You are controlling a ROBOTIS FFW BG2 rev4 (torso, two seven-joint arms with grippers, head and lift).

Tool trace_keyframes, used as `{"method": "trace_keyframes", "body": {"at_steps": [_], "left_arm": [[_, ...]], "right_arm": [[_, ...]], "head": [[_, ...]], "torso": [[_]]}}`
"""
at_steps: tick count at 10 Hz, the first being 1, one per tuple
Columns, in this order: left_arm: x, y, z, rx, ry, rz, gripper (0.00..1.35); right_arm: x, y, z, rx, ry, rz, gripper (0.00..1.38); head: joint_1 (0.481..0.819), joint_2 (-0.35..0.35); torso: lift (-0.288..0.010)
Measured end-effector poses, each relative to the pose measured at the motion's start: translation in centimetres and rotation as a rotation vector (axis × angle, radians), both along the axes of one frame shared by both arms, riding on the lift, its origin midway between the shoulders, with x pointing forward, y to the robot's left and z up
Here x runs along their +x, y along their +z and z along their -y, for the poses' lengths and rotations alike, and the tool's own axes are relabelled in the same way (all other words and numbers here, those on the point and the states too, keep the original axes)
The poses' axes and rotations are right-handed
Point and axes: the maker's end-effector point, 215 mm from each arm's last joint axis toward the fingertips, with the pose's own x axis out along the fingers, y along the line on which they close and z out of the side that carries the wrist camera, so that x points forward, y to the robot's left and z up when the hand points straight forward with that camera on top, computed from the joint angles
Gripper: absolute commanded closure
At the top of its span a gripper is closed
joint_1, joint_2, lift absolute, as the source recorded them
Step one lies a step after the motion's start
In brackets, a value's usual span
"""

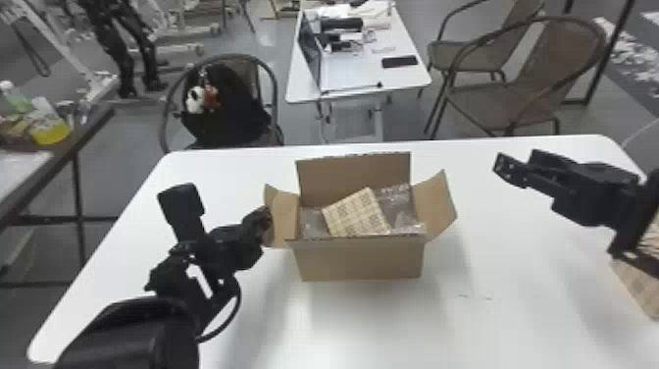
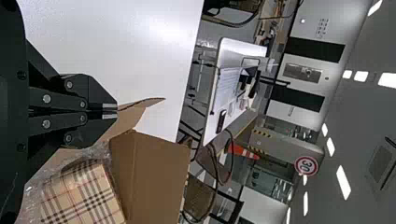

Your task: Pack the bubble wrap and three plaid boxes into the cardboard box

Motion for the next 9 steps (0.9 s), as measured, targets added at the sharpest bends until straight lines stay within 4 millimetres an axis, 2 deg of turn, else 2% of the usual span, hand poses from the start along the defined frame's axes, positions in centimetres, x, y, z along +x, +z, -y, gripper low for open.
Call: {"method": "trace_keyframes", "body": {"at_steps": [1,3,5,7,8,9], "left_arm": [[-0.2,-0.2,-0.2,-0.002,0.004,-0.001,1.21],[-0.5,-0.4,-0.5,-0.005,0.008,-0.002,1.21],[-0.6,-0.5,-0.6,-0.007,0.011,-0.004,1.21],[-0.7,-0.6,-0.7,-0.007,0.012,-0.004,1.21],[-0.8,-0.7,-0.8,-0.007,0.014,-0.007,1.21],[-0.9,-0.8,-0.9,-0.006,0.015,-0.010,1.21]], "right_arm": [[-0.9,-1.3,4.0,-0.093,-0.152,0.060,0.48],[-3.8,-3.0,12.2,-0.260,-0.427,0.182,0.48],[-6.8,-5.1,18.9,-0.384,-0.585,0.225,0.48],[-9.4,-7.7,23.8,-0.435,-0.673,0.193,0.48],[-10.4,-9.7,25.1,-0.409,-0.659,0.155,0.48],[-10.7,-11.6,25.5,-0.353,-0.616,0.125,0.48]], "head": [[0.695,0.091],[0.695,-0.003],[0.695,-0.065],[0.695,-0.128],[0.695,-0.147],[0.695,-0.153]], "torso": [[-0.132],[-0.132],[-0.132],[-0.132],[-0.132],[-0.132]]}}
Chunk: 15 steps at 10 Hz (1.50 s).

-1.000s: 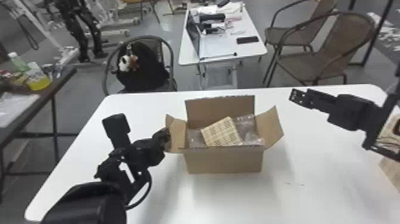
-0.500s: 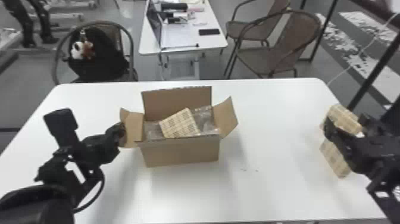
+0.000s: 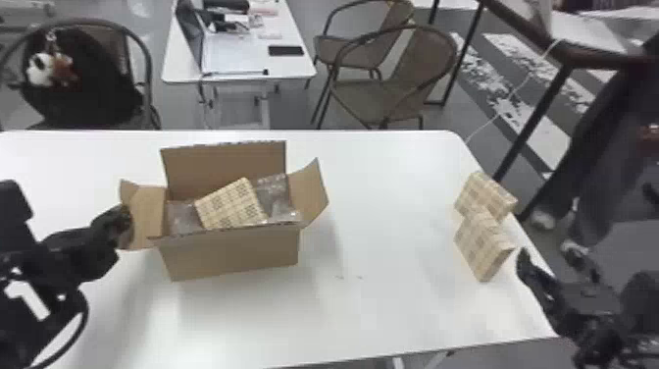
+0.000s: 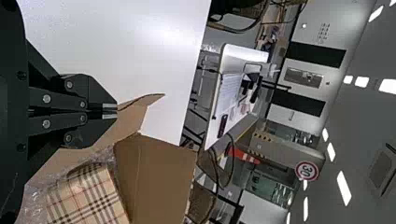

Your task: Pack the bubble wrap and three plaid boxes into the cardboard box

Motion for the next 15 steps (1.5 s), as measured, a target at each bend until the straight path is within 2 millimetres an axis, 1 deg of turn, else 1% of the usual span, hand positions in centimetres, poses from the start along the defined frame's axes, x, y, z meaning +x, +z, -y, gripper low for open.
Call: {"method": "trace_keyframes", "body": {"at_steps": [1,3,5,7,10,11,12,13,14,15], "left_arm": [[0.0,0.0,0.0,0.000,0.000,0.000,1.21],[0.2,0.3,0.2,0.000,-0.003,0.007,1.21],[0.2,0.2,0.1,0.000,-0.002,0.006,1.21],[0.1,0.3,0.1,0.000,-0.002,0.007,1.21],[0.1,0.2,0.1,-0.002,-0.002,0.008,1.21],[0.1,0.2,0.1,-0.002,-0.001,0.008,1.21],[0.1,0.3,0.1,-0.002,-0.002,0.009,1.21],[0.1,0.3,0.1,-0.002,-0.002,0.011,1.21],[0.1,0.3,0.1,-0.002,-0.002,0.011,1.21],[0.0,0.2,0.1,-0.002,-0.001,0.010,1.21]], "right_arm": [[0.2,-1.0,0.1,0.030,0.029,-0.010,0.48],[0.6,-2.4,0.3,0.038,0.035,-0.024,0.48],[1.4,-3.7,-1.1,0.049,0.076,-0.041,0.48],[2.5,-4.5,-2.4,0.052,0.112,-0.052,0.48],[3.6,-6.1,-2.3,0.054,0.116,-0.069,0.49],[4.3,-6.4,-2.4,0.056,0.134,-0.068,0.54],[5.1,-6.5,-2.5,0.060,0.145,-0.064,0.69],[5.7,-6.5,-2.7,0.060,0.149,-0.061,0.99],[5.8,-6.5,-2.8,0.058,0.151,-0.060,1.13],[5.7,-6.3,-2.6,0.053,0.138,-0.058,1.13]], "head": [[0.695,-0.153],[0.695,-0.157],[0.695,-0.144],[0.695,-0.124],[0.695,-0.123],[0.695,-0.121],[0.695,-0.118],[0.695,-0.117],[0.695,-0.114],[0.695,-0.115]], "torso": [[-0.132],[-0.132],[-0.132],[-0.132],[-0.132],[-0.132],[-0.132],[-0.132],[-0.132],[-0.132]]}}
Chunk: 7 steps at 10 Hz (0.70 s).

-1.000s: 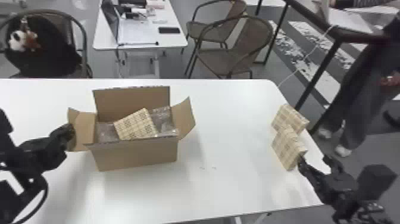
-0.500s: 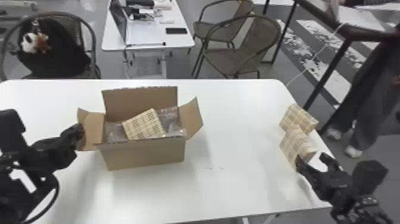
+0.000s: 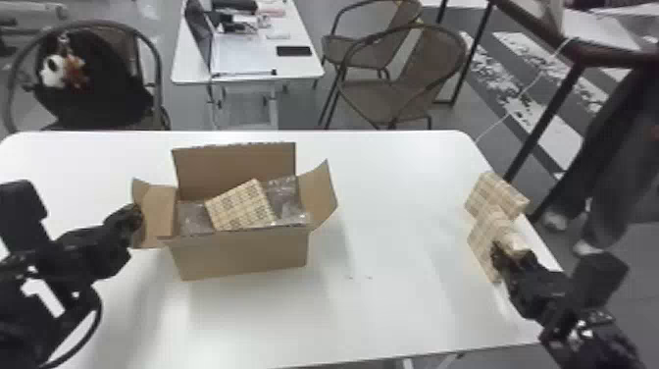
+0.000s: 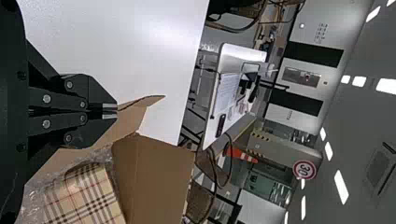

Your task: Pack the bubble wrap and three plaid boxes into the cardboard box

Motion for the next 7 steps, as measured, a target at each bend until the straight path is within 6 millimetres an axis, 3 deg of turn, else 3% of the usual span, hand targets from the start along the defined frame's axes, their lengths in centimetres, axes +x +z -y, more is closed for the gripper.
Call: {"method": "trace_keyframes", "body": {"at_steps": [3,4,5,7], "left_arm": [[0.0,0.0,0.0,0.000,0.001,0.000,1.21],[0.1,0.0,0.0,0.001,0.000,0.001,1.21],[0.1,0.0,0.0,0.002,0.001,0.001,1.21],[0.1,0.0,-0.1,0.005,0.002,0.000,1.21]], "right_arm": [[-0.8,0.6,0.3,0.018,-0.025,0.014,1.13],[-0.6,1.8,-0.6,0.069,-0.013,0.025,1.13],[0.1,4.1,-2.8,0.151,0.027,0.015,1.13],[2.6,11.1,-8.4,0.293,0.194,-0.084,1.12]], "head": [[0.695,-0.120],[0.695,-0.114],[0.695,-0.091],[0.695,-0.037]], "torso": [[-0.132],[-0.132],[-0.132],[-0.132]]}}
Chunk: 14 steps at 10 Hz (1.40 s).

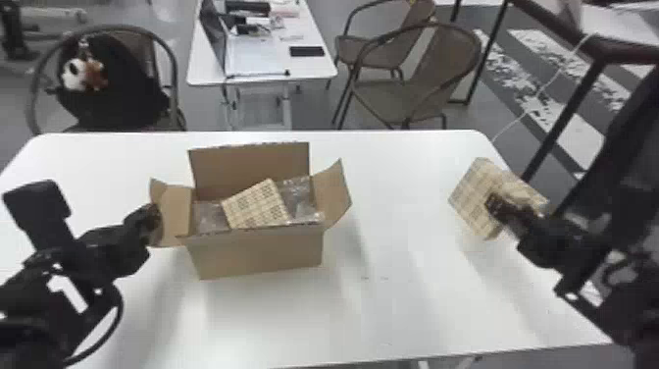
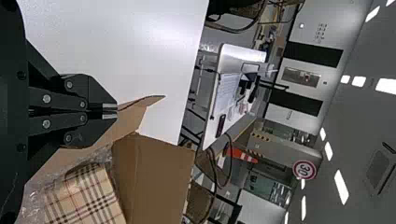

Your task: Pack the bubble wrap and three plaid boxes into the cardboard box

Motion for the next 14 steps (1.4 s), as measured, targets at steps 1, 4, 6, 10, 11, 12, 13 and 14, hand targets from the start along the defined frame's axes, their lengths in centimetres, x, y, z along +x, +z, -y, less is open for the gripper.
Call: {"method": "trace_keyframes", "body": {"at_steps": [1,4,6,10,11,12,13,14], "left_arm": [[0.1,0.1,0.1,0.003,-0.002,0.002,1.21],[0.5,0.2,0.6,0.008,-0.010,0.002,1.21],[0.5,0.1,0.6,0.011,-0.010,0.000,1.21],[0.8,0.1,1.3,0.013,-0.021,0.000,1.21],[0.9,0.0,1.4,0.013,-0.022,-0.002,1.21],[0.9,0.0,1.5,0.013,-0.024,-0.001,1.21],[1.0,0.0,1.6,0.013,-0.026,-0.001,1.21],[1.0,0.0,1.7,0.014,-0.027,-0.002,1.21]], "right_arm": [[0.9,3.9,-2.5,0.059,0.095,-0.027,1.12],[1.0,10.3,-9.6,0.332,0.267,-0.136,1.12],[0.9,10.7,-14.9,0.475,0.432,-0.223,1.12],[3.1,7.8,-25.9,0.619,0.766,-0.311,1.11],[3.3,6.3,-28.1,0.660,0.816,-0.344,1.11],[3.5,4.7,-29.5,0.695,0.835,-0.389,1.11],[3.7,3.1,-30.4,0.726,0.833,-0.430,1.10],[3.5,1.5,-31.1,0.744,0.828,-0.473,0.90]], "head": [[0.695,-0.004],[0.681,0.060],[0.674,0.120],[0.670,0.218],[0.675,0.239],[0.683,0.255],[0.687,0.259],[0.695,0.267]], "torso": [[-0.132],[-0.132],[-0.132],[-0.132],[-0.132],[-0.132],[-0.132],[-0.132]]}}
